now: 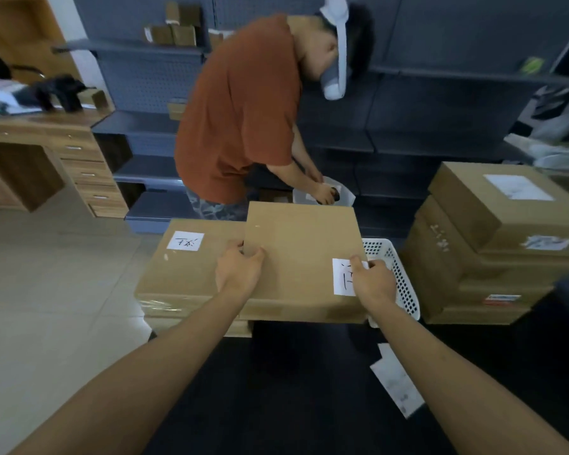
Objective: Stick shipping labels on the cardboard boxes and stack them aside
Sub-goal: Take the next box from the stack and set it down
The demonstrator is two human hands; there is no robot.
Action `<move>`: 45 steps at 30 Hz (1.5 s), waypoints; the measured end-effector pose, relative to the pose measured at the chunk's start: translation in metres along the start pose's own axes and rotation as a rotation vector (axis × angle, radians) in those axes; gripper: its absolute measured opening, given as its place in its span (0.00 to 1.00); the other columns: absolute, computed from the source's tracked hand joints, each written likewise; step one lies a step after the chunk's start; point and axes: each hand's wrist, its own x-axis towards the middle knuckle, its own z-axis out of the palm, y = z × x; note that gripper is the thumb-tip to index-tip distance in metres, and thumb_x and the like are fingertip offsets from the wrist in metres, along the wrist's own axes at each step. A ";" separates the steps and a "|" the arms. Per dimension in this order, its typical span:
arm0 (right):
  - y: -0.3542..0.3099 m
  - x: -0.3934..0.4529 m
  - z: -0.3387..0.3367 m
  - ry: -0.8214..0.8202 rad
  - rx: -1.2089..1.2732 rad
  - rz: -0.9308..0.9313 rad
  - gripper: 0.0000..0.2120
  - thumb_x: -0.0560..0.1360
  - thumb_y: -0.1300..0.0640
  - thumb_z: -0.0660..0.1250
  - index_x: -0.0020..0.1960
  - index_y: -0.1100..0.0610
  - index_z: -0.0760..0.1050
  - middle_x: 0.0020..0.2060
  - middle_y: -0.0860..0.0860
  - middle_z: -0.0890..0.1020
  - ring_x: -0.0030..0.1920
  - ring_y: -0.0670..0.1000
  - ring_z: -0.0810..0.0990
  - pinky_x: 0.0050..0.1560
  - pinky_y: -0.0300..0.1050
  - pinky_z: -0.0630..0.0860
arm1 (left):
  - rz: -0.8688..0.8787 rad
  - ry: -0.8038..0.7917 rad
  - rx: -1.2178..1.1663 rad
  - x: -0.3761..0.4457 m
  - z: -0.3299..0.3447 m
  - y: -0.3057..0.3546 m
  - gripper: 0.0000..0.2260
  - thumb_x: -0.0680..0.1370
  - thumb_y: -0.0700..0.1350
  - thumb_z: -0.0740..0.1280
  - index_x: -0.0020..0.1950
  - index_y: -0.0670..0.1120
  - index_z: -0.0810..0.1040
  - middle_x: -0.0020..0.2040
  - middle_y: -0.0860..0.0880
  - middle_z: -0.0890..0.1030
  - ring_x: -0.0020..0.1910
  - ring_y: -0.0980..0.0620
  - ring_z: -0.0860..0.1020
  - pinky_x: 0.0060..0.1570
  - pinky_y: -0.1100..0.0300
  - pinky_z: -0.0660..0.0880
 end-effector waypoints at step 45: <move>0.210 -0.030 -0.056 -0.450 -0.901 -0.229 0.13 0.80 0.53 0.57 0.63 0.55 0.69 0.60 0.52 0.74 0.58 0.51 0.74 0.55 0.44 0.73 | 0.365 -0.364 0.847 -0.135 0.114 -0.085 0.22 0.79 0.47 0.58 0.73 0.46 0.61 0.69 0.46 0.67 0.67 0.47 0.67 0.67 0.52 0.63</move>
